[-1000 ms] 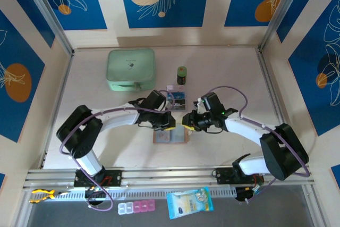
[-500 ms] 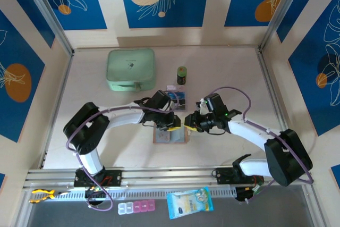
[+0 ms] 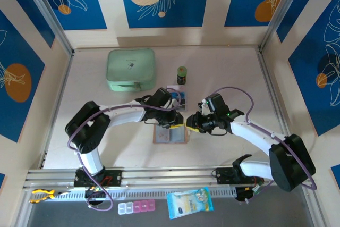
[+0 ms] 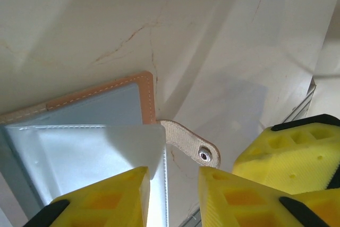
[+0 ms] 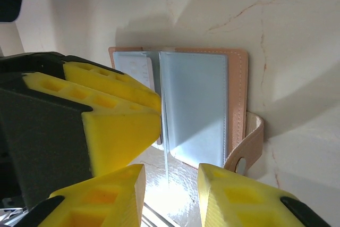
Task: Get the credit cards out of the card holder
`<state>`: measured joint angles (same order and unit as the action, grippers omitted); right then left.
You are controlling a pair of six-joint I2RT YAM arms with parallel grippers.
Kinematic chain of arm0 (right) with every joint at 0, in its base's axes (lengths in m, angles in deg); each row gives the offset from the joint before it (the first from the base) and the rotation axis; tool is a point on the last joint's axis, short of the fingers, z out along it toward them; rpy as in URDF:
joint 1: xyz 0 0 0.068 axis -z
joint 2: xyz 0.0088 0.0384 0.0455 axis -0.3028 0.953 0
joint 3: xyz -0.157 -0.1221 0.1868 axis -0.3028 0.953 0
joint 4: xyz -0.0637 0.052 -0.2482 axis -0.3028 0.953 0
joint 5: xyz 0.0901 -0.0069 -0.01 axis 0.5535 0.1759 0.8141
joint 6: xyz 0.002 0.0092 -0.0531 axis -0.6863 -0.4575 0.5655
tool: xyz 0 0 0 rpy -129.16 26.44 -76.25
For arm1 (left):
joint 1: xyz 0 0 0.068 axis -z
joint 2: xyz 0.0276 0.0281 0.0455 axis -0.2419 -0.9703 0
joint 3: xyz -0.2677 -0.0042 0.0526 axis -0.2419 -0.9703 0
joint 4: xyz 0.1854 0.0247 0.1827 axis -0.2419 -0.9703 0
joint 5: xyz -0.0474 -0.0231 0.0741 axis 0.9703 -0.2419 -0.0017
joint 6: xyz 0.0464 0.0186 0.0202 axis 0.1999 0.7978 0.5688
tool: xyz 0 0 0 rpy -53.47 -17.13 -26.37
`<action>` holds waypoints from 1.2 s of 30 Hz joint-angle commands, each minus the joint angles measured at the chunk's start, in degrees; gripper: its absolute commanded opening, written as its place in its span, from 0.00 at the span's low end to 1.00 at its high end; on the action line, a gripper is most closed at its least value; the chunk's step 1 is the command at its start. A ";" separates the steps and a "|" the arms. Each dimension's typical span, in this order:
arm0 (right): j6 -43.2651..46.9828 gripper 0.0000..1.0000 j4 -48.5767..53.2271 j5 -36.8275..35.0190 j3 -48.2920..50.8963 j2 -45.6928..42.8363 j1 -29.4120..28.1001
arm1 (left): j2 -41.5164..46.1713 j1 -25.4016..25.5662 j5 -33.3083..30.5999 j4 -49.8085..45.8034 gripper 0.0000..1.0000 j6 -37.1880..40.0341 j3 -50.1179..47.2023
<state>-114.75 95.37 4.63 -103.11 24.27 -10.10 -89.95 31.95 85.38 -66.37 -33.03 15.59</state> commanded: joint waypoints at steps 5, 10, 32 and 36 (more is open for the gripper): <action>0.61 0.32 2.66 -0.42 -2.81 -0.68 -0.56 | 1.88 -2.22 1.43 1.20 0.30 1.40 -2.09; 0.38 0.32 2.37 -0.77 -4.42 1.04 -1.93 | 4.21 -4.26 1.62 1.01 0.31 2.07 -4.71; -1.51 0.30 -2.04 -1.74 -13.69 19.19 -12.69 | 14.44 -9.49 -5.60 -7.80 0.26 8.67 -16.22; -1.42 0.30 -1.99 -1.65 -14.30 20.84 -13.18 | 13.50 -9.61 -5.57 -6.57 0.26 8.65 -17.20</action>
<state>-115.73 93.05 2.65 -115.98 44.18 -22.84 -76.09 22.86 80.70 -71.97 -25.64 -0.94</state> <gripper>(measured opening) 0.304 0.261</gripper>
